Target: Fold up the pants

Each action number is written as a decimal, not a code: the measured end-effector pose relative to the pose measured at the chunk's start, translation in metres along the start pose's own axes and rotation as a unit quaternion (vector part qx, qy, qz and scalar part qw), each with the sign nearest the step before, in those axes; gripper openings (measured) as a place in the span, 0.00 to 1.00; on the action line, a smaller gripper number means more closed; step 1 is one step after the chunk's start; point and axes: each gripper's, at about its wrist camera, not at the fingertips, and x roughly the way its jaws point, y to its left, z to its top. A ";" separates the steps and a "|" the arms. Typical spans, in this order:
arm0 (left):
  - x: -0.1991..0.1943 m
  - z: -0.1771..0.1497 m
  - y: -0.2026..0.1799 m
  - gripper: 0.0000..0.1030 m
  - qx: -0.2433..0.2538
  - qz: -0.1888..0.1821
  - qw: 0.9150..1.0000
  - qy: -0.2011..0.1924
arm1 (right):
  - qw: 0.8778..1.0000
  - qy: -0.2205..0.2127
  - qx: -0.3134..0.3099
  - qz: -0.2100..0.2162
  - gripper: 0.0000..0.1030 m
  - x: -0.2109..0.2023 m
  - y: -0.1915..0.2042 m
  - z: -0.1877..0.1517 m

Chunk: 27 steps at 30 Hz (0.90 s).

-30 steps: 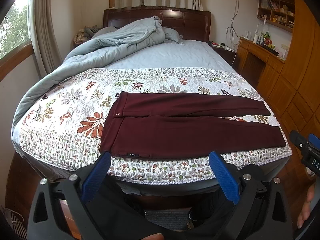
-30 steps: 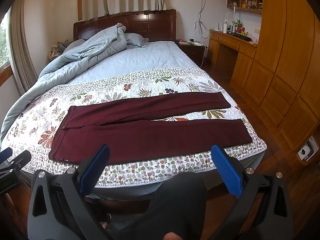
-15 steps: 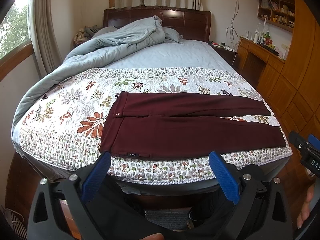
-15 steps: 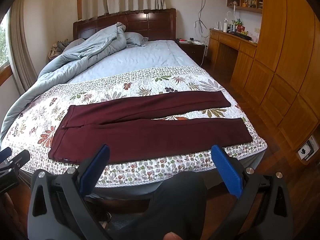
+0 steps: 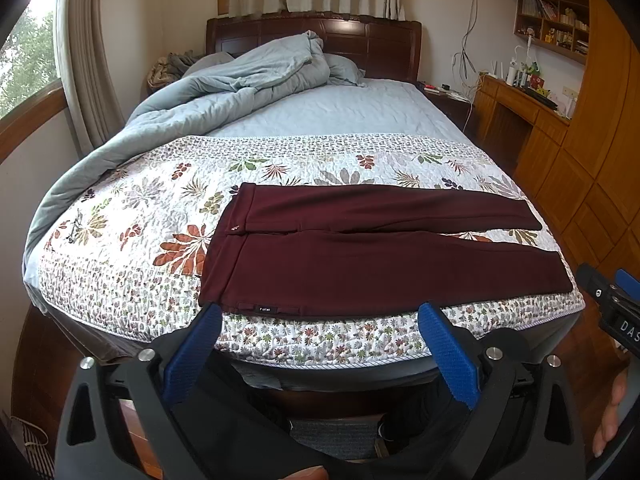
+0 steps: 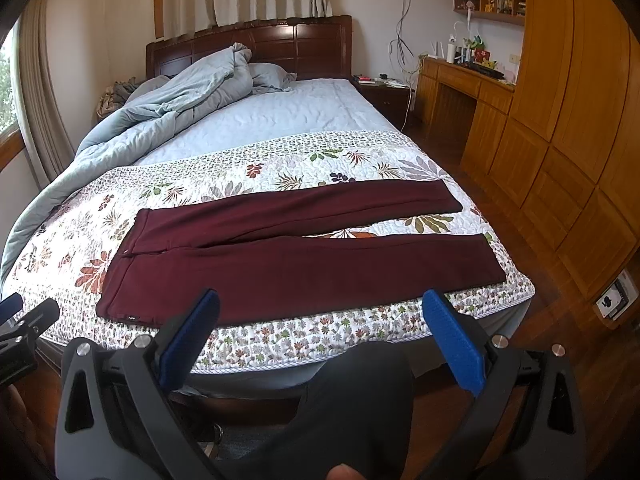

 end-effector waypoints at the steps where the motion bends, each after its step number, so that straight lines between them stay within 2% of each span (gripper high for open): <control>1: 0.000 0.000 0.000 0.96 -0.001 -0.001 1.000 -0.001 | 1.000 0.000 0.000 -0.001 0.98 0.000 0.000 0.000; 7: -0.001 0.001 -0.001 0.96 0.001 -0.001 1.000 0.000 | 1.000 0.000 0.000 -0.001 0.98 0.000 0.000 -0.001; 10: 0.000 0.001 0.000 0.96 0.000 -0.001 1.000 0.001 | 1.000 -0.011 -0.012 -0.020 0.98 -0.003 0.003 -0.001; 14: 0.001 0.001 0.000 0.96 0.001 -0.002 1.000 0.003 | 1.000 -0.001 -0.006 -0.006 0.98 0.001 0.002 -0.003; 27: 0.005 -0.001 -0.002 0.96 0.002 0.000 1.000 0.009 | 1.000 0.007 -0.006 -0.006 0.98 0.009 0.004 -0.002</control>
